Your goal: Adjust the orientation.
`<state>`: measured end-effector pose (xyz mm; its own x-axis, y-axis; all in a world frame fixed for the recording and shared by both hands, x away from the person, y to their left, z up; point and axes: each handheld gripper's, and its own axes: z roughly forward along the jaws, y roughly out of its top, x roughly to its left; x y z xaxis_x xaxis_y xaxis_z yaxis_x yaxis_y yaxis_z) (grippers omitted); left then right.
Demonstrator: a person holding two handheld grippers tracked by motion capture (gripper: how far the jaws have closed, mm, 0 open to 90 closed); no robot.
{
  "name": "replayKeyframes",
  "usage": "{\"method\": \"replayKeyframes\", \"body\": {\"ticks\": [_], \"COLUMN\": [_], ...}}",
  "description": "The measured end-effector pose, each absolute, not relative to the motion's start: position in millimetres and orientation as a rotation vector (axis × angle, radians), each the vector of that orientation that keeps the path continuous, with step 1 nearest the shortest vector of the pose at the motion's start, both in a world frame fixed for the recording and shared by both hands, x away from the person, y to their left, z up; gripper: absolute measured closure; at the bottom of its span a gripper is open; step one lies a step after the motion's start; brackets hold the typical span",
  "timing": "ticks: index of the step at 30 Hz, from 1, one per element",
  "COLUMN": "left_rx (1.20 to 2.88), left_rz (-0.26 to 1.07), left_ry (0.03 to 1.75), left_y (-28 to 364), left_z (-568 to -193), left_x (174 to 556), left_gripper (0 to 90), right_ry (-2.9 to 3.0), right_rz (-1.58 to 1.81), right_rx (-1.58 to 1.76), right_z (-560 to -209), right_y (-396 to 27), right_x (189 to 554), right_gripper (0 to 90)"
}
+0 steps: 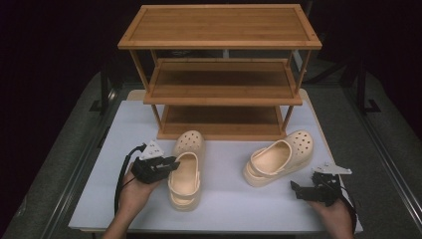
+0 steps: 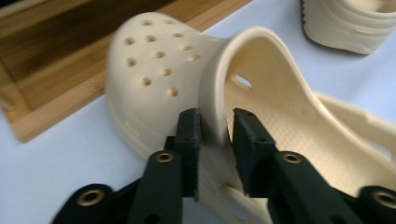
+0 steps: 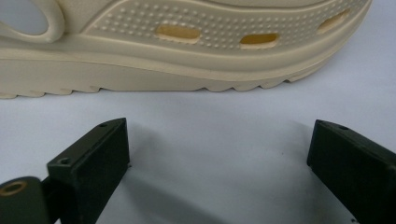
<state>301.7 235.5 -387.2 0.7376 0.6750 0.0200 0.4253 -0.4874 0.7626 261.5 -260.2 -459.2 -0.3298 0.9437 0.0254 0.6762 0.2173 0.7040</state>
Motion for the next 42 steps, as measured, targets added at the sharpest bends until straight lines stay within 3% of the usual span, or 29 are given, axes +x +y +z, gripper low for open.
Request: {"method": "replayKeyframes", "body": {"ticks": [15, 27, 32, 42], "left_rx": [2.161, 2.155, 2.113, 2.061], "left_rz": [0.434, 0.395, 0.335, 0.320], "left_ry": [0.869, 0.869, 0.865, 0.914], "left_y": [273, 283, 287, 306], "left_z": [-379, -382, -380, -370], "left_x": [305, 302, 302, 301], "left_gripper": [83.2, 81.9, 76.4, 47.0], "right_ry": [2.087, 2.088, 2.089, 2.089], "right_rz": [0.887, 0.884, 0.883, 0.885], "right_rx": [1.498, 1.498, 1.497, 1.497], "right_z": [-459, -459, -459, -459], "right_y": [-261, -261, -260, -261], "right_x": [262, 262, 262, 262], "right_gripper": [5.1, 5.0, 5.0, 5.0]}}
